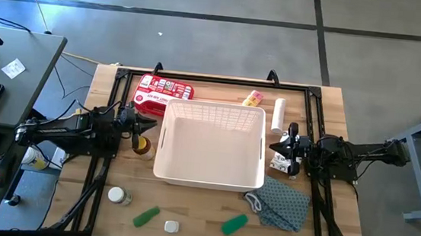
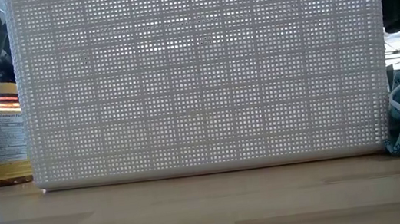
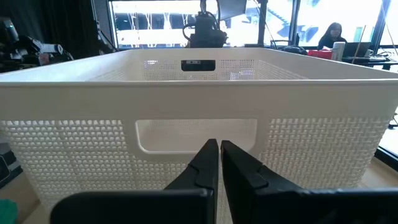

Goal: Pick & place medical supplies in basket/bin

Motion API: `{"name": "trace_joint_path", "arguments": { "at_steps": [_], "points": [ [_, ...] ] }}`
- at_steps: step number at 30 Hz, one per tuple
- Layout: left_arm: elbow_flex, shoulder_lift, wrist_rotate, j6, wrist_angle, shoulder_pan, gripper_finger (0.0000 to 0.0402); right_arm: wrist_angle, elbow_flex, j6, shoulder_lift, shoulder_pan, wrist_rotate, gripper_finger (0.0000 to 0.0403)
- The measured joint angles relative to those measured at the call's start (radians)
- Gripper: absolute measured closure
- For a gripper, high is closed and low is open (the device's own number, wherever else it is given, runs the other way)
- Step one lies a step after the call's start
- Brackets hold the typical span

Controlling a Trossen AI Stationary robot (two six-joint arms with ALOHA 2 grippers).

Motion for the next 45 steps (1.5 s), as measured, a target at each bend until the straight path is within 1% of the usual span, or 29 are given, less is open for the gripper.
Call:
{"name": "trace_joint_path", "arguments": {
  "at_steps": [14, 17, 20, 23, 26, 33, 34, 36, 37, 38, 41, 43, 45],
  "points": [
    [0.0, 0.0, 0.0, 0.0, 0.0, 0.0, 0.0314, -0.001, 0.0, -0.008, 0.0, 0.0, 0.002, 0.0391],
    [0.0, 0.0, 0.0, 0.0, 0.0, 0.0, 0.0314, -0.016, 0.0, -0.123, 0.0, 0.0, 0.061, 0.0391],
    [0.0, 0.0, 0.0, 0.0, 0.0, 0.0, 0.0314, -0.015, 0.0, -0.193, 0.0, 0.0, 0.096, 0.0391],
    [0.0, 0.0, 0.0, 0.0, 0.0, 0.0, 0.0314, -0.015, 0.0, -0.308, 0.0, 0.0, 0.14, 0.0391],
    [0.0, 0.0, 0.0, 0.0, 0.0, 0.0, 0.0314, -0.016, 0.0, -0.363, 0.0, 0.0, 0.171, 0.0391],
    [0.0, 0.0, 0.0, 0.0, 0.001, 0.0, 0.0314, 0.011, 0.0, -0.346, 0.0, 0.0, 0.163, 0.0391],
    [0.0, 0.0, 0.0, 0.0, 0.001, 0.0, 0.0314, 0.03, 0.0, -0.292, 0.0, 0.0, 0.15, 0.0391],
    [0.0, 0.0, -0.004, -0.005, 0.008, 0.0, 0.0314, 0.067, 0.0, -0.115, 0.0, 0.0, 0.123, 0.0391],
    [0.0, 0.0, -0.012, -0.044, 0.021, 0.0, 0.0314, 0.086, 0.0, -0.055, 0.002, -0.001, 0.122, 0.0391],
    [0.0, 0.002, -0.018, -0.116, 0.038, 0.0, 0.0314, 0.111, 0.0, -0.024, 0.006, -0.002, 0.139, 0.0391],
    [0.0, 0.001, 0.01, -0.413, 0.136, 0.0, 0.0314, 0.209, 0.003, 0.078, 0.007, -0.004, 0.22, 0.0391],
    [0.001, 0.001, 0.031, -0.582, 0.218, 0.0, 0.0314, 0.277, 0.016, 0.206, 0.007, -0.004, 0.289, 0.0391],
    [0.001, 0.001, 0.032, -0.708, 0.31, 0.0, 0.0314, 0.381, 0.026, 0.252, 0.01, -0.008, 0.382, 0.0391]
  ]
}}
